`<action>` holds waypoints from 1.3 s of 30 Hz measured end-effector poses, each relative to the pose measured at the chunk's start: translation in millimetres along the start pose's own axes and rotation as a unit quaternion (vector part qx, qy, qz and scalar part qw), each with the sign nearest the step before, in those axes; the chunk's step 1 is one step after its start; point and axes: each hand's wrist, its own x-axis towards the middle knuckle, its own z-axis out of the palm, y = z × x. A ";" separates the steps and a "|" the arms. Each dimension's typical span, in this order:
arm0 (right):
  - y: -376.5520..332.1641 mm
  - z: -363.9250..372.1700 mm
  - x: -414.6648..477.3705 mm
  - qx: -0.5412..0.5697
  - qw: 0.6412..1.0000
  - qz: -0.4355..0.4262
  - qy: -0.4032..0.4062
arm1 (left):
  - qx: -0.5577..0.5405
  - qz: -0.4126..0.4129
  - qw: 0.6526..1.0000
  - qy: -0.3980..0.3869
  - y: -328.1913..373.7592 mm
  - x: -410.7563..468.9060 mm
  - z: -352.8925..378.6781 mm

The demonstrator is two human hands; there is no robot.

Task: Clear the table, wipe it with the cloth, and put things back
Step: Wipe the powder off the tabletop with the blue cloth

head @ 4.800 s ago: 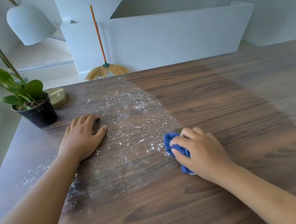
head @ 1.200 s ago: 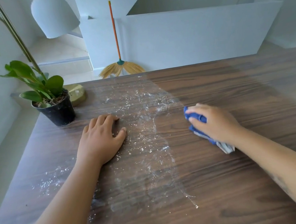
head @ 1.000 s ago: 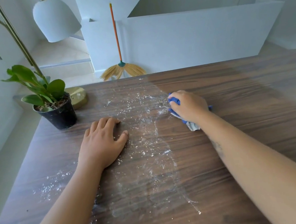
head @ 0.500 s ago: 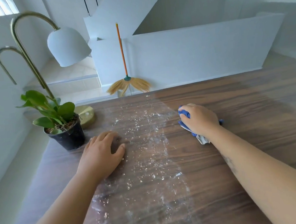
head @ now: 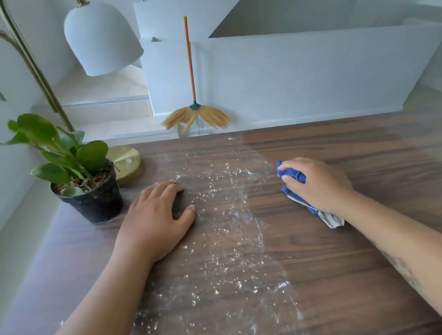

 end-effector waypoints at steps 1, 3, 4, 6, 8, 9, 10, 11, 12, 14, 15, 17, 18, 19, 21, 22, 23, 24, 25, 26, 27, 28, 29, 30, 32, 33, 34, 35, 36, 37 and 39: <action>-4.2 6.0 19.6 -0.017 1.000 0.005 0.004 | -0.004 0.001 1.000 0.002 0.3 0.3 -0.4; -17.4 19.1 50.7 -0.022 1.000 -0.007 -0.002 | -0.011 0.001 1.000 0.001 -0.9 -0.1 -0.8; -27.6 25.0 58.3 -0.013 1.000 -0.021 -0.012 | -0.014 0.000 1.000 0.000 -2.0 -0.3 -0.8; -46.7 34.3 54.8 -0.006 0.997 -0.068 -0.035 | -0.014 -0.004 1.000 -0.003 -3.2 -0.6 -0.9; -54.0 30.5 31.2 0.012 0.990 -0.127 -0.065 | -0.013 -0.004 1.000 -0.004 -3.3 -0.3 -0.1; -50.2 24.8 17.1 0.022 0.984 -0.159 -0.083 | -0.011 -0.004 1.000 -0.003 -3.0 -1.0 0.0; -42.4 17.0 4.1 0.027 0.978 -0.182 -0.102 | -0.008 -0.002 1.000 -0.003 -3.0 -1.5 0.7; -32.0 8.4 -4.2 0.027 0.974 -0.192 -0.115 | -0.006 -0.001 1.000 -0.003 -2.7 -1.6 1.5; -20.0 1.5 -5.1 0.026 0.974 -0.189 -0.120 | -0.005 -0.004 1.000 -0.002 -2.8 -1.5 2.2; -0.6 -5.0 11.6 0.025 0.983 -0.154 -0.100 | -0.003 -0.007 1.000 0.001 -2.8 -0.6 3.2; 5.0 -4.2 26.3 0.032 0.988 -0.126 -0.081 | -0.004 -0.006 1.000 0.002 -2.6 -0.2 3.2; 5.4 2.7 61.2 0.052 0.995 -0.071 -0.049 | -0.011 -0.009 1.000 0.003 -1.6 0.1 2.6; 3.5 9.5 81.5 0.037 0.997 -0.050 -0.034 | -0.013 -0.010 1.000 0.003 -1.4 0.3 1.9; 0.0 17.4 101.2 0.007 0.999 -0.029 -0.018 | -0.014 -0.012 1.000 0.003 -1.2 0.6 1.5; -13.7 33.4 132.6 -0.041 0.999 -0.007 -0.003 | -0.013 -0.011 1.000 0.001 -0.6 0.1 1.4; -23.1 41.1 142.2 -0.034 0.999 -0.015 -0.009 | -0.013 -0.010 1.000 0.001 -0.9 -0.4 1.6; -32.6 46.8 146.6 -0.017 0.999 -0.031 -0.022 | -0.015 -0.010 1.000 0.001 -1.1 -0.7 1.2; -41.1 49.0 143.7 0.000 0.998 -0.053 -0.039 | -0.016 -0.011 1.000 0.000 -1.3 -1.0 0.9; -45.7 48.8 136.0 0.019 0.995 -0.079 -0.058 | -0.018 -0.012 1.000 0.000 -1.6 -1.1 0.6; -47.8 44.9 123.1 0.038 0.991 -0.107 -0.076 | -0.019 -0.013 1.000 0.001 -1.7 -1.3 0.3; -45.6 39.5 109.0 0.061 0.985 -0.127 -0.097 | -0.021 -0.014 1.000 0.003 -1.7 -2.0 0.2; -40.9 32.0 95.5 0.089 0.979 -0.139 -0.122 | -0.019 -0.016 1.000 0.005 -1.4 -2.8 0.5; -35.0 22.4 83.8 0.110 0.973 -0.143 -0.146 | -0.016 -0.015 1.000 0.006 -0.9 -3.0 1.3; -26.5 15.4 79.7 0.120 0.969 -0.144 -0.160 | -0.010 -0.014 1.000 0.008 -0.2 -2.6 2.0; -11.2 8.9 88.5 0.122 0.974 -0.120 -0.149 | -0.002 -0.013 1.000 0.010 0.6 -1.1 3.1; -6.3 10.7 100.7 0.114 0.980 -0.101 -0.127 | 0.001 -0.014 1.000 0.012 1.1 -0.9 3.1; -3.8 15.3 116.8 0.106 0.987 -0.072 -0.100 | 0.001 -0.014 1.000 0.014 1.5 -1.0 3.2; -4.1 22.3 134.1 0.082 0.993 -0.046 -0.073 | 0.002 -0.014 1.000 0.014 2.0 -1.1 2.9; -7.6 29.4 149.4 0.031 0.998 -0.032 -0.048 | 0.003 -0.013 1.000 0.011 2.3 -1.1 2.6; -11.6 38.0 163.0 -0.019 0.999 -0.022 -0.028 | 0.004 -0.013 1.000 0.009 2.6 -1.0 2.3; -33.2 51.4 173.1 -0.038 0.999 -0.018 -0.012 | 0.005 -0.012 1.000 0.007 2.3 -0.4 1.4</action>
